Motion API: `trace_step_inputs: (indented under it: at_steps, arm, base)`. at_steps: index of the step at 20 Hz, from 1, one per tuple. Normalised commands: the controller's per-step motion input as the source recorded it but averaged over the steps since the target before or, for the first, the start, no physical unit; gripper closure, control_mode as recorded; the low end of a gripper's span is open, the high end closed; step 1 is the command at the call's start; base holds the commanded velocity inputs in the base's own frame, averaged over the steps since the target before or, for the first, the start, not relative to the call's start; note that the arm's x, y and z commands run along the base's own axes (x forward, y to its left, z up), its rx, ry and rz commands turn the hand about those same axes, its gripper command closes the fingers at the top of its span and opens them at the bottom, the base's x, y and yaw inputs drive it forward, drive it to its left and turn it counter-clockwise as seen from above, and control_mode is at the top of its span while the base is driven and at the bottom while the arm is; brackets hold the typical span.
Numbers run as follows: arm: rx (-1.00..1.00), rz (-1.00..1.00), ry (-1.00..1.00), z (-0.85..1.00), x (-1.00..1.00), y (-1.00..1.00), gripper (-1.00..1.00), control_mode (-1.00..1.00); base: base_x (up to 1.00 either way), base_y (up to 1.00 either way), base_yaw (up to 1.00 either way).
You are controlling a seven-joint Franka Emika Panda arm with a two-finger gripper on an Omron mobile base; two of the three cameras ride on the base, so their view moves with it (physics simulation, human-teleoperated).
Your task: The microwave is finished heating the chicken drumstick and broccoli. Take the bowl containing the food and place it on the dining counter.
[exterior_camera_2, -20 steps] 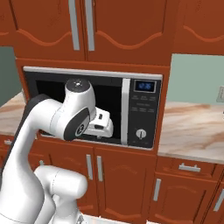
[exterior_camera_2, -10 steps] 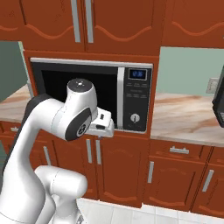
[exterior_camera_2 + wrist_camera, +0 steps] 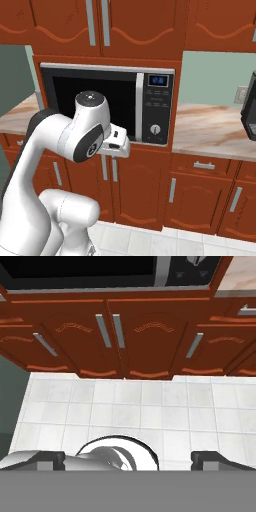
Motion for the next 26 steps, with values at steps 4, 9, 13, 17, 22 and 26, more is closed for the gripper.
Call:
trace_step_inputs:
  at_steps: [4, 9, 13, 17, 22, 26]
  arm:
    - [0.00, 0.00, 0.00, 0.00, 0.00, 0.00, -1.00, -1.00]
    - [0.00, -0.02, -0.03, 0.01, 0.41, 0.00, -1.00, -1.00]
    - [0.00, -0.06, -0.10, 0.07, 0.89, 0.00, -1.00, -1.00]
    - [0.02, -0.08, -0.12, 0.15, 1.00, -0.01, -1.00, -1.00]
    - [0.02, -0.07, -0.12, 0.10, 1.00, -0.09, -1.00, -1.00]
    - [0.00, -0.04, -0.11, 0.00, 1.00, -0.15, -1.00, -1.00]
  base:
    - [0.00, 0.00, 0.00]
    - [0.00, 0.00, 0.00]
    - [0.00, 0.00, 0.00]
    - [0.00, 0.00, 0.00]
    - [0.00, 0.00, 0.00]
    - [0.00, 0.00, 0.00]
